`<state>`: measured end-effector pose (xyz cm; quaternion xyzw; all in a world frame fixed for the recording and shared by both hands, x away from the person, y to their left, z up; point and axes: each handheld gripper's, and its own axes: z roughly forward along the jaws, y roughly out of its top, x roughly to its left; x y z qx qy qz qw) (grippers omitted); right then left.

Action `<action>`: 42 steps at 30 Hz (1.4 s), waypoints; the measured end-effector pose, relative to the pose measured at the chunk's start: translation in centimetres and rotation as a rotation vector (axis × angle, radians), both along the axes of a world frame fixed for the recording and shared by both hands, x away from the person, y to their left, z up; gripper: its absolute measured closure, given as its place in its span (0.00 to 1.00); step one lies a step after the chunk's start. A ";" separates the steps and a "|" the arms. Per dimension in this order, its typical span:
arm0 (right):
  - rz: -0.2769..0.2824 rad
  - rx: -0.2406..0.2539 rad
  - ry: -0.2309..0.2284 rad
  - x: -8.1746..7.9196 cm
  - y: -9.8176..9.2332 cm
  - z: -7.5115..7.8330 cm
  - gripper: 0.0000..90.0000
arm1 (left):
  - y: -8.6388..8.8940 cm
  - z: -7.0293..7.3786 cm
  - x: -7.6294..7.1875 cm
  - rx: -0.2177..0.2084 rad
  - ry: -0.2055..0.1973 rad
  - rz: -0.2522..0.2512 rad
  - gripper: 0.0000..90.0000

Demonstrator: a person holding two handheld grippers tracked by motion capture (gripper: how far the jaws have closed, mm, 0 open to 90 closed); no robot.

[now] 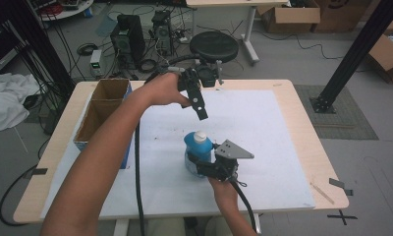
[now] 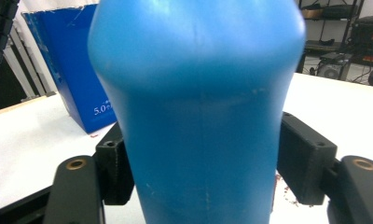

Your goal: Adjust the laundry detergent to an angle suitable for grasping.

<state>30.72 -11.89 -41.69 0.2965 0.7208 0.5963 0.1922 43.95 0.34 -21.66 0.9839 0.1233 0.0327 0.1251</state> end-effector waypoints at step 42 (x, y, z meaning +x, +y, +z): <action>0.362 -0.066 -0.051 0.9 -3.0 3.3 0.48 | 0.6 -0.2 -0.1 -0.014 -0.003 0.022 0.24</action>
